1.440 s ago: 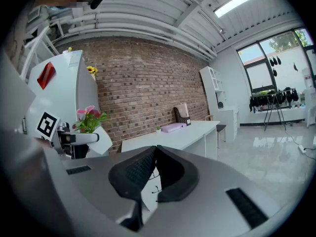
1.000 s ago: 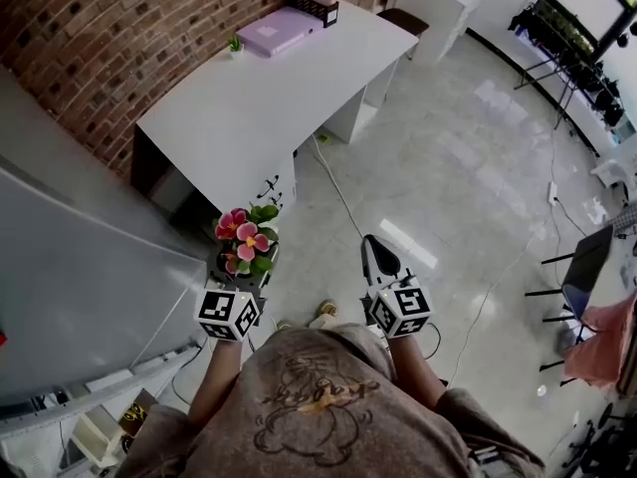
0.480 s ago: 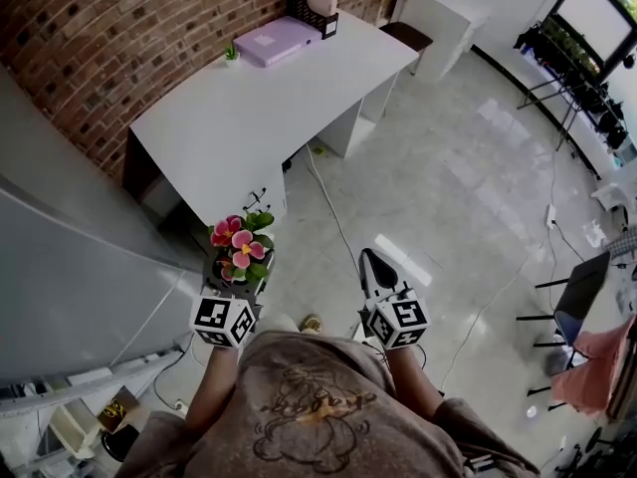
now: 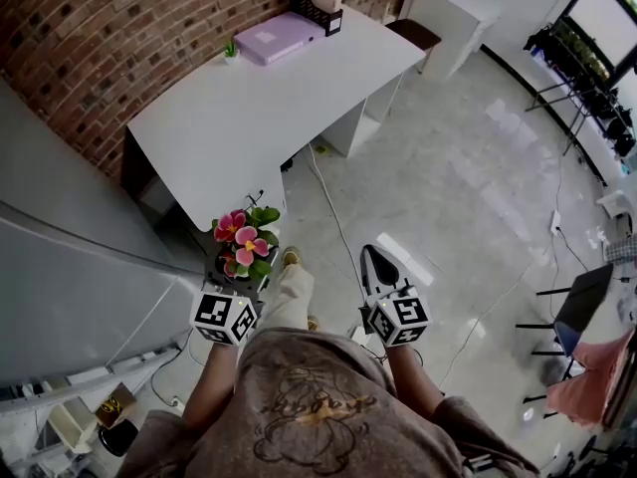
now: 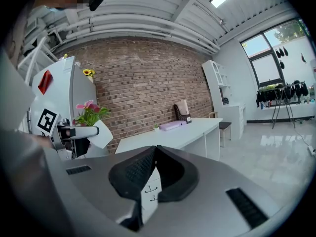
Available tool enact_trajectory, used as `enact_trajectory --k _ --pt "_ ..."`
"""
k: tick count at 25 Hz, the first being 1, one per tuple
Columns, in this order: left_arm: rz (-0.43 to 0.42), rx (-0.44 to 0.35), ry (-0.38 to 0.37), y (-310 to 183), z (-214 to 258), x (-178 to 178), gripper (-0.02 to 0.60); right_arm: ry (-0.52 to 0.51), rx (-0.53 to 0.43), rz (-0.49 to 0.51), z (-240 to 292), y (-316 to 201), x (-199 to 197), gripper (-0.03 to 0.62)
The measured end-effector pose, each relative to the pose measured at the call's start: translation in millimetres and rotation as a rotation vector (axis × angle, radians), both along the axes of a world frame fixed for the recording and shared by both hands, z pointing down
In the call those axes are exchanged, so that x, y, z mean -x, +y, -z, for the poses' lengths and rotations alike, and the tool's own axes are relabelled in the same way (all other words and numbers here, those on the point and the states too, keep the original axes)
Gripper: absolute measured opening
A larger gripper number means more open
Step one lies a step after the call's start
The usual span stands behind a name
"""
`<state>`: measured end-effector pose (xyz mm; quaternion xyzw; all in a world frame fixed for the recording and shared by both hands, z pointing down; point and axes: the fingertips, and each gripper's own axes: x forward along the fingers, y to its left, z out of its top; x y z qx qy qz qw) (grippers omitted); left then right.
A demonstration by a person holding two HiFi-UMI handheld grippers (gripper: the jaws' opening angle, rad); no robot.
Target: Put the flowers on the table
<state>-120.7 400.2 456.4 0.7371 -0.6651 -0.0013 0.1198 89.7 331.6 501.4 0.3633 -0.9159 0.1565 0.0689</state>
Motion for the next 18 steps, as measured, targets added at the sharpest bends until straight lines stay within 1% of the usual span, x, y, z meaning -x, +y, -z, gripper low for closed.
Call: enact_trajectory --k 7,13,18 --pt "-0.030 -0.004 0.023 -54 -9 9 0.364 0.003 -0.001 -0.020 -4 -39 10 0.005" --pt "-0.085 -0.020 0.028 -125 -7 3 0.364 0.015 -0.006 -0.076 0 -95 3 0.003" --pt "-0.124 -0.026 0.026 -183 4 2 0.364 0.007 -0.012 -0.093 6 -140 4 0.005"
